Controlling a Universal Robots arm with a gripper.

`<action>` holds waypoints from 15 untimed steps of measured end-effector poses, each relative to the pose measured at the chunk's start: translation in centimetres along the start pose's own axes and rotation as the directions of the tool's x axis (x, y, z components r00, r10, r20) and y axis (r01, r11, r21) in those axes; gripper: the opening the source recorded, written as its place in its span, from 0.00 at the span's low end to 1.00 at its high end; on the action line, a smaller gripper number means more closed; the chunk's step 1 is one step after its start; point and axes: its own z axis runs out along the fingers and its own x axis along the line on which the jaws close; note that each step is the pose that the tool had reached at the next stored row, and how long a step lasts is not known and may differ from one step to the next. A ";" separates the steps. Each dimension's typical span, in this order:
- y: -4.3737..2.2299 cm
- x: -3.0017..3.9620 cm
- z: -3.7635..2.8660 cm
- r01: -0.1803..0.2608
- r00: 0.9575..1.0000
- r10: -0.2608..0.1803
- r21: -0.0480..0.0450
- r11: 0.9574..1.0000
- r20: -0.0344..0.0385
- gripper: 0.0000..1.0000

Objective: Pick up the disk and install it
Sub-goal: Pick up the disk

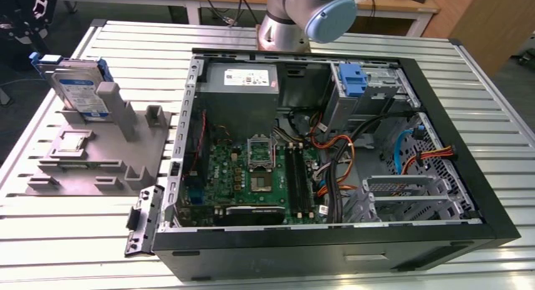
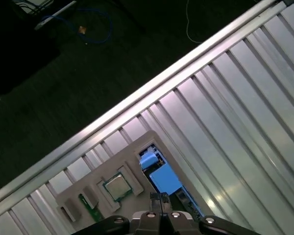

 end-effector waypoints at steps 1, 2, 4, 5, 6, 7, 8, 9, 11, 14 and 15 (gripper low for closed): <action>0.00 0.00 0.00 0.018 1.000 -0.018 0.000 1.000 -0.001 0.10; 0.00 0.00 0.01 0.036 0.999 -0.036 0.000 0.999 -0.002 0.10; 0.00 0.00 0.01 0.072 0.997 -0.072 -0.001 0.997 -0.003 0.10; 0.00 0.00 0.02 0.090 0.996 -0.090 -0.001 0.996 -0.004 0.10; 0.00 0.00 0.02 0.109 0.994 -0.109 -0.001 0.994 -0.005 0.10; 0.00 0.00 0.02 0.127 0.992 -0.127 -0.001 0.992 -0.005 0.10; 0.00 0.00 0.03 0.145 0.989 -0.145 -0.002 0.989 -0.006 0.10; 0.00 0.00 0.03 0.163 0.987 -0.163 -0.002 0.987 -0.007 0.10; 0.00 0.00 0.04 0.198 0.980 -0.198 -0.003 0.980 -0.008 0.10; 0.00 0.00 0.04 0.244 0.970 -0.244 -0.004 0.970 -0.010 0.10; 0.00 0.00 0.04 0.254 0.967 -0.254 -0.004 0.967 -0.011 0.10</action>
